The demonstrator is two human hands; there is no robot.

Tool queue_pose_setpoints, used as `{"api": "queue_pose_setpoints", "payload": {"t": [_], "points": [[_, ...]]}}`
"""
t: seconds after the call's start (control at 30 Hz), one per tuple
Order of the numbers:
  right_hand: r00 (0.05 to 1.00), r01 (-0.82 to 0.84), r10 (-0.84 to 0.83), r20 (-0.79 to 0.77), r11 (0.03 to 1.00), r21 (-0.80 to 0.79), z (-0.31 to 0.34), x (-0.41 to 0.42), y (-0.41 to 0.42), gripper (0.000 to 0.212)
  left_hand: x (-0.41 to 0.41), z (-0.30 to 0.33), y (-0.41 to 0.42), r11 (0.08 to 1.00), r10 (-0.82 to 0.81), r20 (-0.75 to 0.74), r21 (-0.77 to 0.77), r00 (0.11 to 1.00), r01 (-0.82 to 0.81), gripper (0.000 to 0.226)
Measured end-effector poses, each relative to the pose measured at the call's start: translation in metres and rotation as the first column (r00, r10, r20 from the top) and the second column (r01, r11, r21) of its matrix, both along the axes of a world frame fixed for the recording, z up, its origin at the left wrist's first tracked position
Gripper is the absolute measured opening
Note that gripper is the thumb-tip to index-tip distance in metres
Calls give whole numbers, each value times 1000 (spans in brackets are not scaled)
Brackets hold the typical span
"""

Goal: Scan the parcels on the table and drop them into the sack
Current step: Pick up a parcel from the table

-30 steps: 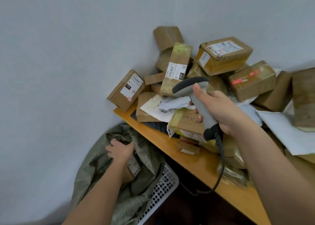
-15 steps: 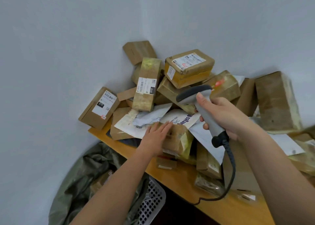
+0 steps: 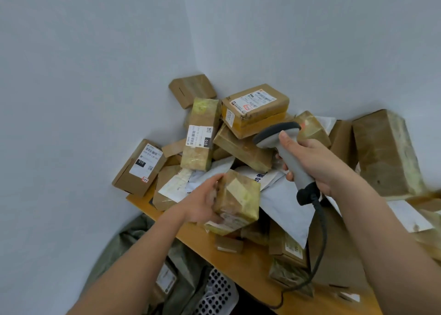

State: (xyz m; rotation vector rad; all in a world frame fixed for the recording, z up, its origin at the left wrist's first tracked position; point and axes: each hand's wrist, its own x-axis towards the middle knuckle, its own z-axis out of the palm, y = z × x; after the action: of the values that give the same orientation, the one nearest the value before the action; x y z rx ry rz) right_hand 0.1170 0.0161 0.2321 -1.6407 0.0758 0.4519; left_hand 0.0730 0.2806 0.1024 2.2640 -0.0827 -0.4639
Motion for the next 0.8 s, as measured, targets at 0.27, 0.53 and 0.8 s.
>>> {"api": "queue_pose_setpoints", "payload": {"t": [0.27, 0.53, 0.8], "points": [[999, -34, 34, -6, 999, 36, -2, 2, 31, 50, -17, 36, 31, 660, 525, -198, -519, 827, -543, 96], [994, -108, 110, -13, 990, 95, -6, -8, 61, 50, -27, 61, 33, 341, 616, -310, -724, 724, -600, 83], [990, -139, 138, 17, 976, 166, -9, -9, 61, 72, -17, 83, 11, 292, 552, -333, -781, 764, -552, 93]]}}
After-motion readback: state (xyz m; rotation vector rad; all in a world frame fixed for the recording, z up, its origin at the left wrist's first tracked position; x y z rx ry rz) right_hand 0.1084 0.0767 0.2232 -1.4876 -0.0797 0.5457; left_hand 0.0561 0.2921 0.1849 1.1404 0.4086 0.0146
